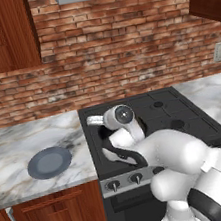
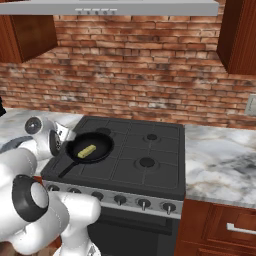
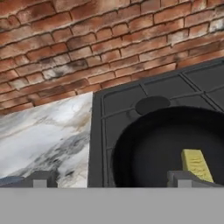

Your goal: Pick up the butter stick and place it in the pan. Then turn on the burner for the pan.

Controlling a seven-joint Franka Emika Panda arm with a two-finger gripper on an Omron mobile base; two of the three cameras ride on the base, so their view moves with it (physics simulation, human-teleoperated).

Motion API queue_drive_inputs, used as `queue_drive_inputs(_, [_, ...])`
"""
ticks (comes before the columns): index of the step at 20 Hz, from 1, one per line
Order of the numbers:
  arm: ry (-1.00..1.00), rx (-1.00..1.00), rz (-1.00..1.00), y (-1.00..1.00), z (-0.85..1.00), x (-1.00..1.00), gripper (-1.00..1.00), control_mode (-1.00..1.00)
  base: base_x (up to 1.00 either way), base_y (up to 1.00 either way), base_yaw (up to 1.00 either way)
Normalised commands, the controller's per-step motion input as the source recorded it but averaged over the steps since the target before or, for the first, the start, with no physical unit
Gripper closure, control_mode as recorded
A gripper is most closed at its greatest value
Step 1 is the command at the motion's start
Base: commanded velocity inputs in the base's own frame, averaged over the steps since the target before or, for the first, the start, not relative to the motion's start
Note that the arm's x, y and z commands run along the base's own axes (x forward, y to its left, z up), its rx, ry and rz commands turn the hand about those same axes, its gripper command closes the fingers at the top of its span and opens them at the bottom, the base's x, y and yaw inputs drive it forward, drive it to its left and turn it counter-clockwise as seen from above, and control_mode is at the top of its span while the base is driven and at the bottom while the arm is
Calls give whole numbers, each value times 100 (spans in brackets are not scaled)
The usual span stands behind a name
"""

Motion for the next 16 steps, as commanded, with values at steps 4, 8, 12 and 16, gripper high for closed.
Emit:
queue_drive_inputs(4, [-33,-2,7,19,0,-45,-100,-100,0,0,0])
queue_drive_inputs(8, [-30,-2,10,18,0,-56,-100,-100,0,0,0])
queue_drive_inputs(12, [-27,0,9,9,0,-65,-100,-100,0,0,0])
queue_drive_inputs(16, [-14,0,1,17,0,-49,-100,-100,0,0,0])
